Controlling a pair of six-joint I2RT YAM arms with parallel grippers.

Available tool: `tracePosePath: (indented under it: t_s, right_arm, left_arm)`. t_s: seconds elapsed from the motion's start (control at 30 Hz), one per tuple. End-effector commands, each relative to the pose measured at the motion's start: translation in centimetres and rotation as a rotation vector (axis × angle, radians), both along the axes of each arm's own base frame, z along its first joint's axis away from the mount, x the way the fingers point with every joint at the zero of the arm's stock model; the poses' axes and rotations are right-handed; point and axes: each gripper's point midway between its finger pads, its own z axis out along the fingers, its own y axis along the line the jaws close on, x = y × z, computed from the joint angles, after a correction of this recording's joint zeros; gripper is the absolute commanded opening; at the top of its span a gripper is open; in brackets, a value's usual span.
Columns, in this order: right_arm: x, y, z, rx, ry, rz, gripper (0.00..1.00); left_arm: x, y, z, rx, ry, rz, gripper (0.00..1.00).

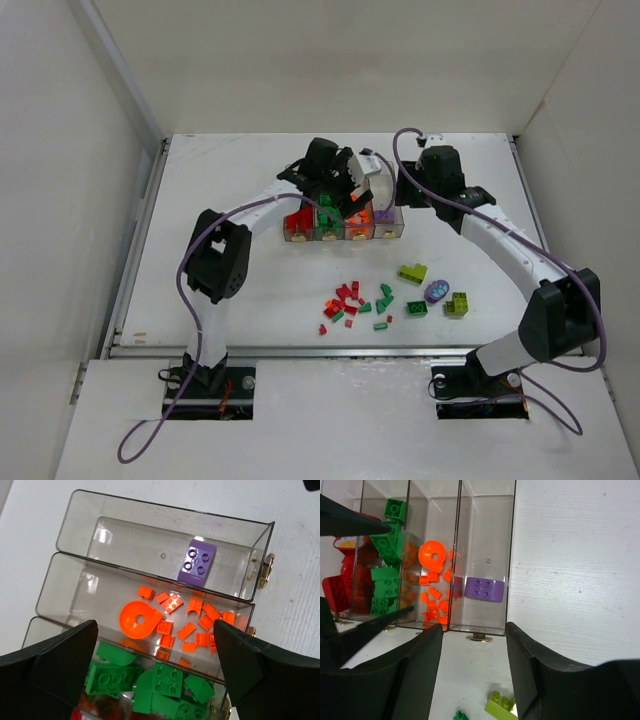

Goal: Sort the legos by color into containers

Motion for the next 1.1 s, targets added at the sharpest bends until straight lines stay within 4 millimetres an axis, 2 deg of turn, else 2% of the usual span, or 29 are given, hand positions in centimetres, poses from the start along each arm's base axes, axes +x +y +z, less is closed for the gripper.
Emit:
tracePosePath:
  t_s: [0.0, 0.07, 0.1, 0.13, 0.17, 0.2, 0.23, 0.27, 0.3, 0.33, 0.37, 0.4, 0.43, 0.47, 0.5, 0.53, 0.57, 0.6, 0.63, 0.67, 0.7, 0.73, 0.8, 0.83, 0.87, 0.9, 0.97, 1.0, 1.07]
  right_arm:
    - [0.0, -0.7, 3.5, -0.009, -0.075, -0.012, 0.59]
    - [-1.1, 0.5, 4.0, -0.029, -0.090, 0.042, 0.59]
    - [-1.6, 1.0, 3.8, -0.051, -0.084, 0.061, 0.59]
    - [-2.7, 2.4, 3.0, -0.082, -0.067, 0.105, 0.59]
    - [-3.5, 3.2, 2.7, -0.097, -0.060, 0.141, 0.59]
    - [-4.3, 4.0, 2.1, -0.123, -0.051, 0.183, 0.59]
    - [-5.0, 4.9, 1.5, -0.137, -0.043, 0.218, 0.62]
    - [-6.5, 7.0, 0.7, -0.130, -0.024, 0.294, 0.62]
    - [-7.8, 7.7, -1.1, -0.145, 0.012, 0.343, 0.62]
    - [-8.7, 8.7, -1.8, -0.135, 0.022, 0.388, 0.63]
    - [-10.4, 10.9, -2.3, -0.099, 0.032, 0.481, 0.63]
    - [-11.6, 11.6, -3.7, -0.097, 0.059, 0.523, 0.63]
    - [-12.4, 12.3, -4.7, -0.101, 0.079, 0.546, 0.63]
    - [-13.3, 13.3, -5.1, -0.103, 0.091, 0.583, 0.63]
    - [-14.9, 14.5, -6.1, -0.109, 0.115, 0.626, 0.61]
    - [-15.7, 15.3, -7.3, -0.118, 0.150, 0.641, 0.60]
    - [-16.3, 15.8, -7.9, -0.128, 0.164, 0.662, 0.53]
    - [-17.5, 17.5, -7.9, -0.100, 0.175, 0.719, 0.50]
    - [-17.9, 18.3, -8.4, -0.101, 0.184, 0.741, 0.47]
    - [-18.2, 18.8, -8.6, -0.088, 0.191, 0.741, 0.45]
    - [-18.2, 19.6, -8.4, -0.057, 0.183, 0.752, 0.44]
    - [-18.8, 20.0, -9.1, -0.044, 0.202, 0.758, 0.44]
    - [-18.6, 20.4, -9.5, -0.036, 0.203, 0.752, 0.44]
    - [-19.0, 20.7, -10.5, -0.046, 0.229, 0.757, 0.44]
    - [-18.8, 21.0, -10.5, -0.045, 0.228, 0.757, 0.44]
    - [-18.8, 21.5, -10.6, -0.055, 0.223, 0.759, 0.46]
    - [-19.4, 21.8, -11.4, -0.095, 0.249, 0.763, 0.48]
    - [-18.9, 22.0, -11.9, -0.117, 0.258, 0.748, 0.48]
    - [-19.1, 21.8, -12.8, -0.153, 0.276, 0.739, 0.49]
  left_arm:
    - [0.5, 1.5, 7.3, -0.096, -0.087, 0.085, 1.00]
    - [0.5, 3.2, 9.0, -0.104, -0.069, 0.170, 1.00]
    - [1.1, 4.7, 9.7, -0.093, -0.078, 0.248, 1.00]
    - [0.6, 6.2, 11.6, -0.107, -0.089, 0.295, 1.00]
    - [0.4, 8.8, 10.6, -0.081, -0.048, 0.358, 1.00]
    - [0.0, 10.7, 10.6, -0.085, -0.025, 0.418, 1.00]
    - [-1.3, 12.5, 13.1, -0.124, -0.055, 0.448, 1.00]
    - [-2.2, 14.3, 12.9, -0.127, -0.039, 0.482, 1.00]
    - [-3.3, 17.3, 9.9, -0.091, 0.017, 0.550, 1.00]
    - [-4.5, 18.6, 9.3, -0.096, 0.035, 0.589, 1.00]
    - [-6.3, 19.8, 11.6, -0.147, -0.021, 0.610, 1.00]
    - [-7.2, 20.0, 11.8, -0.183, -0.041, 0.616, 1.00]
    - [-9.0, 20.7, 8.7, -0.173, 0.006, 0.640, 1.00]
    - [-10.8, 20.5, 10.6, -0.249, -0.032, 0.627, 1.00]
    - [-11.6, 19.5, 11.4, -0.343, -0.025, 0.627, 1.00]
    - [-13.0, 19.4, 9.3, -0.359, 0.016, 0.631, 1.00]
    - [-13.9, 19.1, 9.3, -0.408, 0.030, 0.619, 1.00]
    - [-15.1, 18.8, 10.3, -0.472, 0.020, 0.601, 1.00]
    - [-15.5, 18.6, 10.5, -0.542, 0.055, 0.620, 1.00]
    - [-16.2, 18.8, 8.6, -0.547, 0.100, 0.639, 1.00]
    - [-16.9, 18.6, 8.5, -0.565, 0.115, 0.636, 1.00]
    - [-17.2, 18.8, 7.1, -0.554, 0.140, 0.646, 1.00]
    - [-16.8, 19.6, 6.1, -0.550, 0.142, 0.728, 1.00]
    - [-16.9, 20.0, 5.5, -0.542, 0.140, 0.749, 1.00]
    - [-16.6, 20.2, 5.7, -0.548, 0.126, 0.759, 1.00]
    - [-16.7, 20.6, 4.7, -0.531, 0.132, 0.783, 1.00]
    - [-16.9, 20.9, 4.5, -0.540, 0.119, 0.788, 1.00]
    - [-17.1, 21.2, 3.3, -0.528, 0.139, 0.812, 1.00]
    - [-17.3, 21.6, 3.1, -0.538, 0.131, 0.833, 1.00]
